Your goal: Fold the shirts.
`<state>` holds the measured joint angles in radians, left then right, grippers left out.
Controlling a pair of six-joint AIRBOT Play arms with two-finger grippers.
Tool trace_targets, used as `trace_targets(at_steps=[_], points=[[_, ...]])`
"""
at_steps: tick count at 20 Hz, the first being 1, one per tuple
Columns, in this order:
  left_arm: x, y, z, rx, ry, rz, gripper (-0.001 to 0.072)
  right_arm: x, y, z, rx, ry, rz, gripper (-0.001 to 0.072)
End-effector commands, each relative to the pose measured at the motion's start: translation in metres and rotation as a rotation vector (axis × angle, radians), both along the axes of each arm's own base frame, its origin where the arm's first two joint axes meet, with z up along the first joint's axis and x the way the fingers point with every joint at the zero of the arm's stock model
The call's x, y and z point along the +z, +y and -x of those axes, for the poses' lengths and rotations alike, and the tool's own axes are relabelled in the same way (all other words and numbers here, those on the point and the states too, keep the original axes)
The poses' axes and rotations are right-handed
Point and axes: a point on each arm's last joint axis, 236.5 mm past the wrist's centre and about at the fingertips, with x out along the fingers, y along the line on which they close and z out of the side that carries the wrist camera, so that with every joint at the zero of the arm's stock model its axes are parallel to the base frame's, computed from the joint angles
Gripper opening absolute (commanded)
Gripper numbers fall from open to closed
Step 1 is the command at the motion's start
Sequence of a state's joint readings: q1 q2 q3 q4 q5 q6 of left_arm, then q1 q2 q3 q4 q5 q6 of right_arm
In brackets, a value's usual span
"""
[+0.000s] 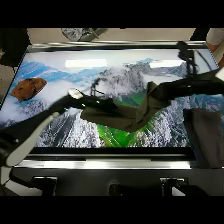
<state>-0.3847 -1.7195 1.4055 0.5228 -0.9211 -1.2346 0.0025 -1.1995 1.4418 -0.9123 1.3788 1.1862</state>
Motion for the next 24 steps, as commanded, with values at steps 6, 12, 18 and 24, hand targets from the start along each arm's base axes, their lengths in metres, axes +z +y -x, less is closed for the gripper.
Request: trace_targets(at_steps=[6, 12, 18, 24], points=[[0.171, 0.208, -0.040, 0.328, -0.359, -0.098, 0.0025, -0.087, 0.182, -0.057, 0.066, 0.105, -0.311, 0.0041], [0.187, 0.205, -0.027, 0.331, -0.374, -0.085, 0.0025, -0.143, 0.261, -0.078, -0.011, 0.175, -0.544, 0.0610], [0.146, 0.222, -0.024, 0.314, -0.340, -0.214, 0.0025, -0.130, 0.132, -0.091, 0.017, 0.155, -0.319, 0.0608], [0.136, 0.242, -0.027, 0.326, -0.346, -0.291, 0.0025, -0.205, -0.078, 0.002, -0.129, 0.541, 0.279, 0.0610]])
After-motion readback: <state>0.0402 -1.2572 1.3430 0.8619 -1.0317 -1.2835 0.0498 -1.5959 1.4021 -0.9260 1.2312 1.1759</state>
